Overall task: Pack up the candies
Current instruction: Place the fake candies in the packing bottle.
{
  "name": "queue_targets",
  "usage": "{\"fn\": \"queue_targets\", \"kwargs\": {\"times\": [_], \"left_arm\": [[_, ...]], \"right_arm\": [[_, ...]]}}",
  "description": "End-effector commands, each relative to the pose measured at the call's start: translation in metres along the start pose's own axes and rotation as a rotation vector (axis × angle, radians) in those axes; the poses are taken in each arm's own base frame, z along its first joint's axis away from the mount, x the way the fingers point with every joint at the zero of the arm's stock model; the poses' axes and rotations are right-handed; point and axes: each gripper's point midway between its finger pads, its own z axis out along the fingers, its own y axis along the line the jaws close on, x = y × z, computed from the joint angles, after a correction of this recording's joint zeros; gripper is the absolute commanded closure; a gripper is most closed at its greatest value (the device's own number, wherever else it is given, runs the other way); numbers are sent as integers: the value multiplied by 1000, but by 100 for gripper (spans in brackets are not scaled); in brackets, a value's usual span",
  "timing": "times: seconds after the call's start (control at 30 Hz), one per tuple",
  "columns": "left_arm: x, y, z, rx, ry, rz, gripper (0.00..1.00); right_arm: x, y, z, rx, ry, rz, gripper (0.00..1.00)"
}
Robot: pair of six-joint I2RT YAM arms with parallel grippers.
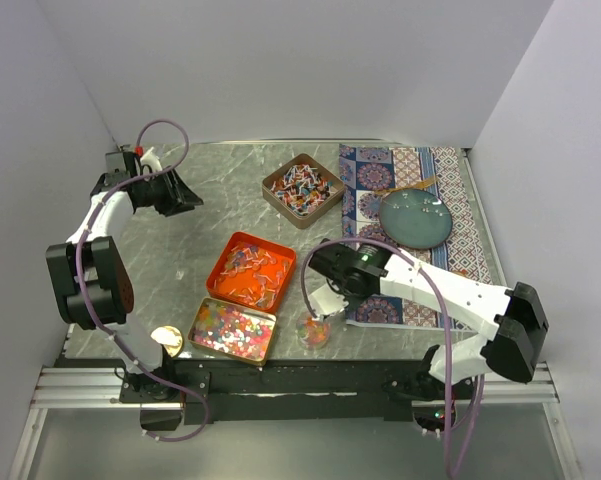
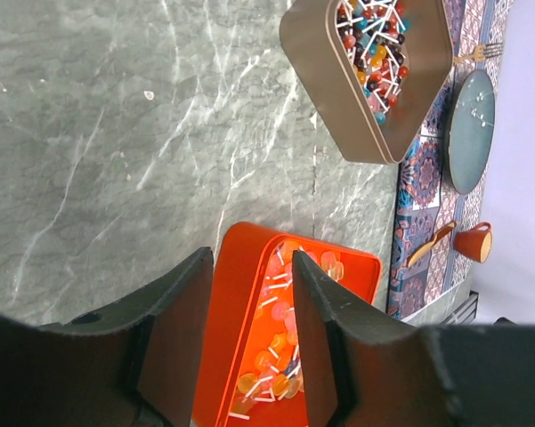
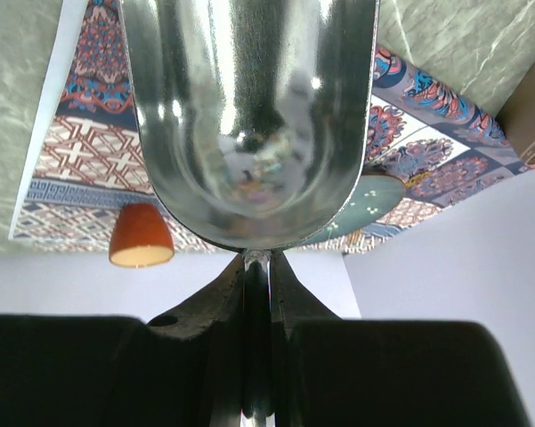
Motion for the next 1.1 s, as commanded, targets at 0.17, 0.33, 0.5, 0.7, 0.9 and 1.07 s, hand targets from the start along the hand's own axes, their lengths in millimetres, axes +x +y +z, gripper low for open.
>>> {"fn": "queue_targets", "kwargs": {"times": [0.17, 0.33, 0.5, 0.7, 0.9, 1.07], "left_arm": [[0, -47, 1, 109, 42, 202, 51], [30, -64, 14, 156, 143, 363, 50], [21, -100, 48, 193, 150, 455, 49], [9, -134, 107, 203, 160, 408, 60], [15, -140, 176, 97, 140, 369, 83], [41, -153, 206, 97, 176, 404, 86]], "right_arm": [[7, -3, -21, -1, 88, -27, 100], [9, -7, -31, 23, 74, 15, 100], [18, -20, -40, 8, -10, 245, 100], [68, -34, -22, -6, -63, 719, 100], [96, -26, -3, 7, -83, 1020, 100], [99, -13, 4, 15, -93, 1059, 100]]}}
